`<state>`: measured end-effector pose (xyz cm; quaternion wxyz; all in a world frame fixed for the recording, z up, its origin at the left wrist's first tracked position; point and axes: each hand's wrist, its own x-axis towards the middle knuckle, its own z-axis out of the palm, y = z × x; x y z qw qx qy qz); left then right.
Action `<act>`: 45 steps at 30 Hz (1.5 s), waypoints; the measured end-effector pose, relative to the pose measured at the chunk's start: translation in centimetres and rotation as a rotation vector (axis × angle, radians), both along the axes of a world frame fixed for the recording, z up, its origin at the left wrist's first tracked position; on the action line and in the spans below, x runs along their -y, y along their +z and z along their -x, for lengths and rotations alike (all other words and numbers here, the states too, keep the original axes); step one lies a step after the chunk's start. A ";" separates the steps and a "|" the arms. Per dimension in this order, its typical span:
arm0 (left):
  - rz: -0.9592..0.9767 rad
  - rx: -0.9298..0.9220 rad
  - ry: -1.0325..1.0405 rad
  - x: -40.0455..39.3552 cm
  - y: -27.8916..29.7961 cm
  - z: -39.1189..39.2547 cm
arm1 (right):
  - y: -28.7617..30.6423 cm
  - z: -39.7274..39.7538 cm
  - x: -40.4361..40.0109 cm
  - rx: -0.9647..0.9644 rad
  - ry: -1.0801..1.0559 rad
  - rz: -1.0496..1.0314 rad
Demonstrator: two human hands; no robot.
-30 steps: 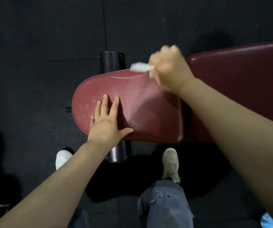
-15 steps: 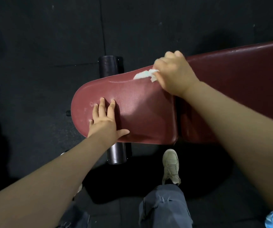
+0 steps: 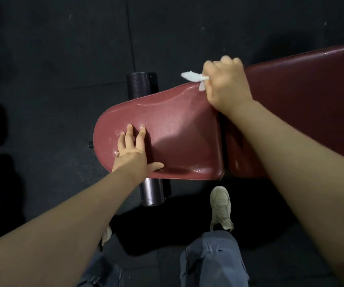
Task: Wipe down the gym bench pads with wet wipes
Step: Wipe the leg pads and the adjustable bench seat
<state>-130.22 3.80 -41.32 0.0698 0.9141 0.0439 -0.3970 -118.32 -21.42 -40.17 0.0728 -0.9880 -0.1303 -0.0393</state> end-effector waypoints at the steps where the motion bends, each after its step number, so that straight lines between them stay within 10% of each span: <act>1: 0.002 -0.003 0.000 0.1 0.0 0.0 | -0.2 0.5 -0.4 -0.019 -0.118 -0.042; 11: 0.022 0.014 -0.009 0.0 0.7 -0.1 | 0.5 23.9 -3.0 -0.300 -0.230 -0.160; 22: 0.029 0.016 0.014 0.0 0.4 0.0 | -0.3 6.1 -2.5 -0.065 -0.266 -0.026; 37: 0.091 0.063 -0.046 -1.0 0.5 0.2 | -0.5 23.8 -8.7 -0.036 -0.962 -0.297; 41: 0.130 0.026 -0.143 -2.5 1.9 0.1 | 0.2 25.6 -12.9 -0.303 -1.048 -0.340; 45: 0.187 0.026 -0.219 -5.0 4.4 0.3 | 2.5 27.0 -16.1 -0.388 -1.095 -0.723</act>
